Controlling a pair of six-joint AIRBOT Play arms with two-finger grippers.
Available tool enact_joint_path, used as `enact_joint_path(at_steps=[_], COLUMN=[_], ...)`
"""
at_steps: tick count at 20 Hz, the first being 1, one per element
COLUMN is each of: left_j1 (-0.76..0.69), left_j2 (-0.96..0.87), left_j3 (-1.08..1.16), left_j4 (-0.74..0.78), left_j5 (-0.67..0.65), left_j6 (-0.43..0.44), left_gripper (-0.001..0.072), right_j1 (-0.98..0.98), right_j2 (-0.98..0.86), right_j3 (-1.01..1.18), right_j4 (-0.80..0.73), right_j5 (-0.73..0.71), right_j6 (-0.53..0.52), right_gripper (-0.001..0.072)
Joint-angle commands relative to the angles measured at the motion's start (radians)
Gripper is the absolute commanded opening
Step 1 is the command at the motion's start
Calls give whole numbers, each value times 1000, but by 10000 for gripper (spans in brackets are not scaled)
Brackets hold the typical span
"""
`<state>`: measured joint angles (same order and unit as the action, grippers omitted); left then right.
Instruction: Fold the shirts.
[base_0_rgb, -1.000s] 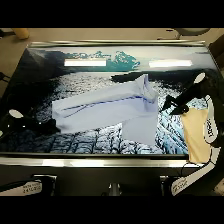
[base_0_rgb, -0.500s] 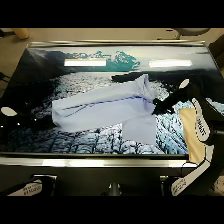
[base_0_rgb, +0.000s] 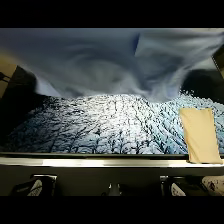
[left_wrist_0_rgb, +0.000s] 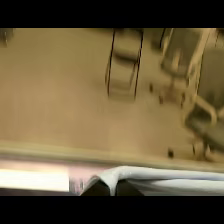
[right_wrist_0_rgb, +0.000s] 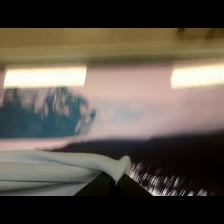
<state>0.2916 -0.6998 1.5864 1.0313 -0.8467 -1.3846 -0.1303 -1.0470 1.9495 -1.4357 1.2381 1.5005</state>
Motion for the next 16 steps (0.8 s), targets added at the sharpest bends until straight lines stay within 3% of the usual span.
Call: enact_joint_path(at_steps=[1, 5, 9, 13, 16], left_j1=[1, 1, 1, 0, 0], left_j2=[160, 162, 79, -137, -307], left_j3=[137, 138, 137, 37, -172], left_j4=[14, 74, 140, 148, 148], left_j5=[66, -76, -179, -468, -433], left_j6=[-29, -39, -40, -31, 20], left_gripper=[22, 22, 22, 23, 23], right_j1=[1, 1, 1, 1, 2], right_j2=[306, 350, 256, -5, -258], right_j3=[50, 50, 50, 20, -101], right_j4=[-95, -95, -95, -95, -13], right_j5=[-133, -113, 65, 364, 408], right_j6=[40, 48, 51, 47, 47], right_gripper=[18, 18, 18, 18, 17])
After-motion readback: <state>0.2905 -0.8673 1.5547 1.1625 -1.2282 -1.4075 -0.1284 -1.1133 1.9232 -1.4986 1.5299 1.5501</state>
